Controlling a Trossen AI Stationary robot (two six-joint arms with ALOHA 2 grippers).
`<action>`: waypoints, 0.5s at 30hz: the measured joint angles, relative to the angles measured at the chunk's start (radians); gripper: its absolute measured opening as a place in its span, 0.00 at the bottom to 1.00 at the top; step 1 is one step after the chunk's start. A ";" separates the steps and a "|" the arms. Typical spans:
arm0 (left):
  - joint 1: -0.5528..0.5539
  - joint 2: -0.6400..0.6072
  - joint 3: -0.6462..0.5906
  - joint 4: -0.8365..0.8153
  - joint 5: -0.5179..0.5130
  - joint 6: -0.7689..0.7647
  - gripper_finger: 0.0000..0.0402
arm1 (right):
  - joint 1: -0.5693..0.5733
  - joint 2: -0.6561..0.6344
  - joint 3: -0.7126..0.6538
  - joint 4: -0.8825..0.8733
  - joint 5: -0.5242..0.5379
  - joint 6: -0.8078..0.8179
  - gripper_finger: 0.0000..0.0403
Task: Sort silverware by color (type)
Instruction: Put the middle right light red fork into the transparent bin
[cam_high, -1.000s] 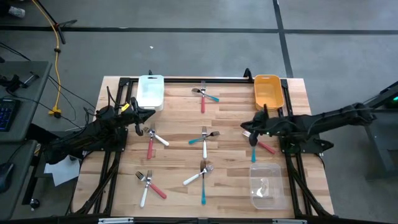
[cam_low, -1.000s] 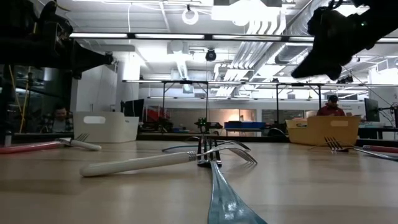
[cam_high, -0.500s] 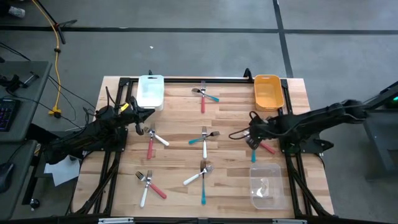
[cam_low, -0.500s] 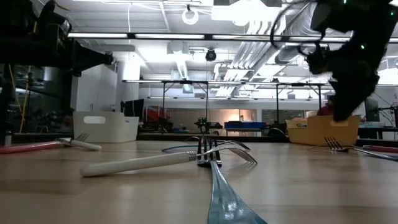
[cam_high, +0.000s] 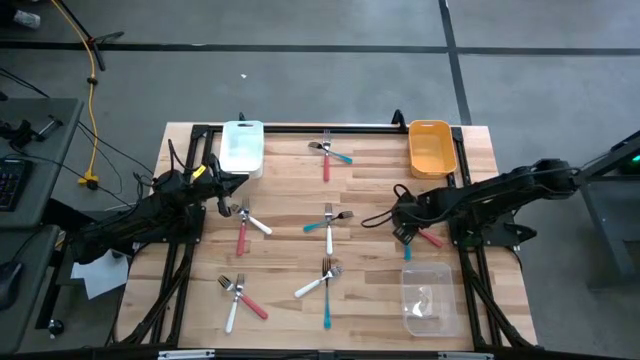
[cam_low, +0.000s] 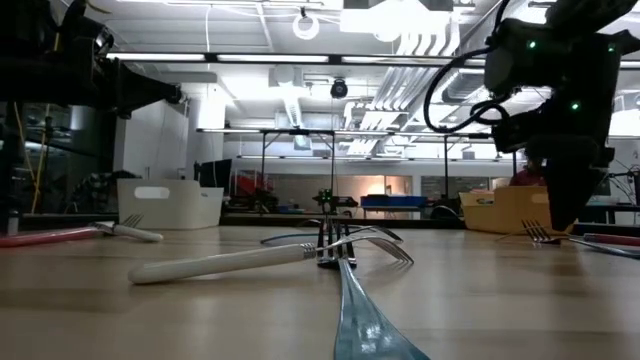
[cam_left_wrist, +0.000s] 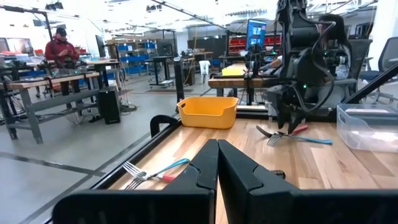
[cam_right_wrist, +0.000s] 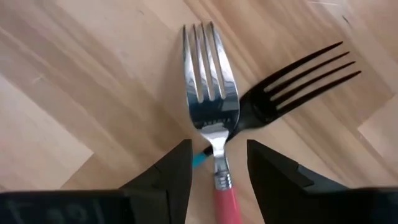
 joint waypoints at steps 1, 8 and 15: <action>0.000 0.000 0.000 0.000 0.000 0.000 0.00 | -0.008 0.010 0.000 0.002 0.000 -0.005 0.36; 0.000 0.000 0.000 0.000 0.000 0.001 0.00 | -0.055 0.068 0.000 0.046 -0.001 -0.040 0.32; 0.000 0.000 0.000 -0.001 0.000 0.003 0.00 | -0.087 0.070 0.000 0.057 -0.015 -0.062 0.12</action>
